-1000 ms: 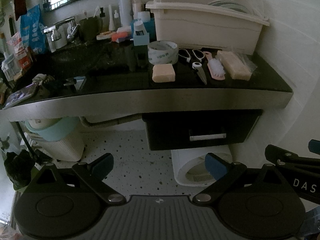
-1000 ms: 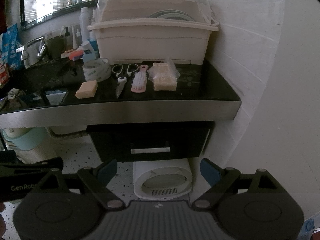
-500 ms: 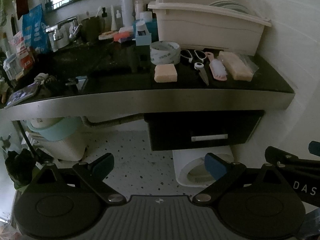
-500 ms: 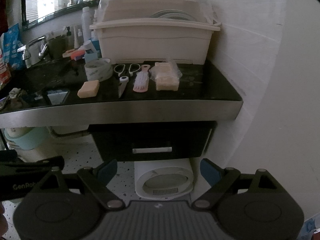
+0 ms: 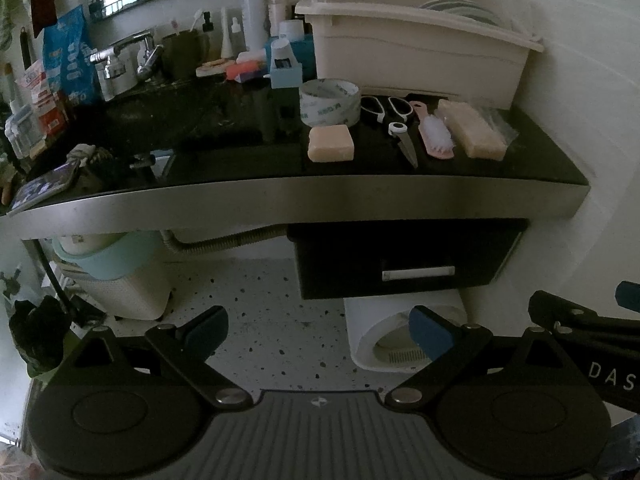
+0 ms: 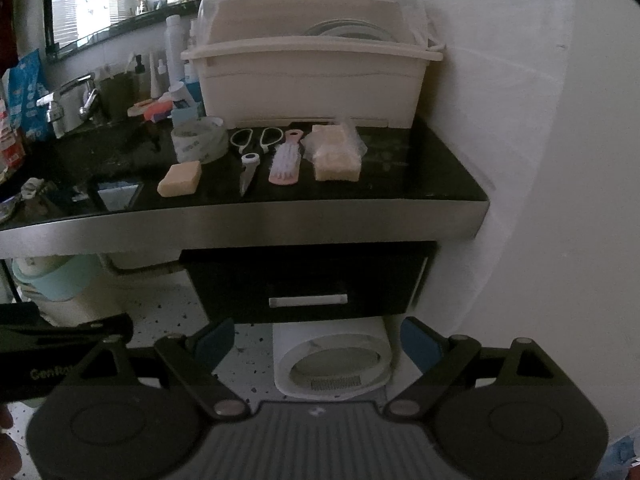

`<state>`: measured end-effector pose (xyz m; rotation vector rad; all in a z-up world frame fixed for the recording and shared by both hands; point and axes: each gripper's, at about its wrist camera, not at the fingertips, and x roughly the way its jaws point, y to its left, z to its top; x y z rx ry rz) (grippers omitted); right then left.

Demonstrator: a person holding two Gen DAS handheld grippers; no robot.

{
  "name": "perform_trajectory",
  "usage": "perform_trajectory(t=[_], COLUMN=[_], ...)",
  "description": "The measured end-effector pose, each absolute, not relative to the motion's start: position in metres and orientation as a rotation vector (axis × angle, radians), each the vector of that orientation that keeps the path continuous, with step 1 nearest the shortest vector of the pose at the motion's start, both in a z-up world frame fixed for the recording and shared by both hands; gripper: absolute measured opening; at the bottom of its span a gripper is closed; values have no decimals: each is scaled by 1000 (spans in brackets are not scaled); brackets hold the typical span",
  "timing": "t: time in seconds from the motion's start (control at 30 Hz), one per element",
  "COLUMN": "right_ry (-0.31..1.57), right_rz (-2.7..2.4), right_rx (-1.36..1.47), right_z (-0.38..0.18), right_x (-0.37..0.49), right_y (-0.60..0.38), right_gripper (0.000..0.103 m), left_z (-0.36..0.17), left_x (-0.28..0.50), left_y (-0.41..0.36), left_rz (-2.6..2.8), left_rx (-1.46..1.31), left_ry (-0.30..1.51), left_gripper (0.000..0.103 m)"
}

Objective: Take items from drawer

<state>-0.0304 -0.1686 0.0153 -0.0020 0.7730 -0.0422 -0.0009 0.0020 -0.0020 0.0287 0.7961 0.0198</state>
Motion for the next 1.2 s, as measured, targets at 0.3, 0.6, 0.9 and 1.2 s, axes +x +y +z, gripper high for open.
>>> perform_trajectory(t=[0.3,0.6,0.9,1.2], right_ry=[765,756,722,686], right_rz=[-46,-44,-56,-72], right_rx=[-9,-19,22,-3], right_z=[12,12,9,3], right_x=[-31,-29,-31,-29], right_y=[-166,-166,-171,-172], right_gripper=[90,90,90,90], left_z=[-2,-4,-6,-12], left_x=[2,3,1,0], left_y=[2,4,7,11], left_rz=[23,23,52,63], left_rx=[25,14,16,48], left_ry=[797,800,777,740], left_gripper=[98,98,98,98])
